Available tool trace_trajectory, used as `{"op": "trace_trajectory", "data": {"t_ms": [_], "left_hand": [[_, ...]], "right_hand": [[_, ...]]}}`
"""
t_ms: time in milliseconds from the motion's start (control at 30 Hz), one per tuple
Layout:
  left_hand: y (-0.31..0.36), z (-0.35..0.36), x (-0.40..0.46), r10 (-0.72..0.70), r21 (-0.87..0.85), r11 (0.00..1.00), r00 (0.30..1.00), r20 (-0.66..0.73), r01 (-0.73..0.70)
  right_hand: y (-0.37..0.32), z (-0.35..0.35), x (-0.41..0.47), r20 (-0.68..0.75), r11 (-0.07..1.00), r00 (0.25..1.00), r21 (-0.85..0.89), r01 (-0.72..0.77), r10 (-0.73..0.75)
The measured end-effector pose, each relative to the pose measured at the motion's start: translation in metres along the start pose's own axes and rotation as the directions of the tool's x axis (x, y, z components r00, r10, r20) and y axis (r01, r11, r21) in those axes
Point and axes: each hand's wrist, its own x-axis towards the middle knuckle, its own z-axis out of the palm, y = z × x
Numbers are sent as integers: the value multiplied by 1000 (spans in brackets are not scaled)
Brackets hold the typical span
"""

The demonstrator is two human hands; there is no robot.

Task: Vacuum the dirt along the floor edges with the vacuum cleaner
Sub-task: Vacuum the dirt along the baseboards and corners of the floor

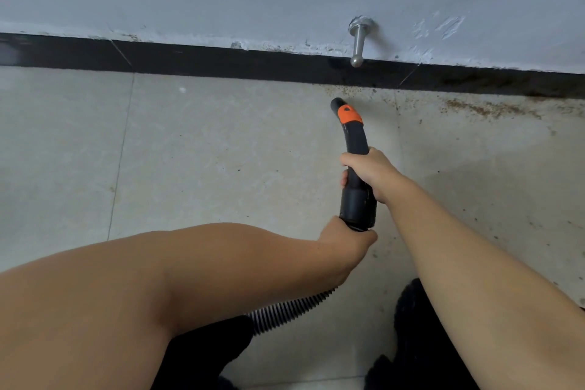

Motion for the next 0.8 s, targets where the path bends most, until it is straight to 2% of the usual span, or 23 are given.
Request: {"op": "trace_trajectory", "data": {"t_ms": [200, 333, 567, 800], "left_hand": [[26, 24, 18, -36, 117, 993, 993, 116, 22], [43, 40, 28, -42, 143, 990, 991, 128, 23], [65, 47, 34, -41, 62, 997, 995, 94, 35], [49, 45, 29, -51, 20, 999, 998, 48, 51]], "right_hand": [[12, -51, 14, -163, 975, 983, 216, -43, 79], [8, -77, 25, -176, 965, 980, 256, -50, 98], [-20, -80, 37, -45, 990, 998, 131, -43, 49], [-18, -63, 31, -4, 998, 1000, 59, -30, 31]]}}
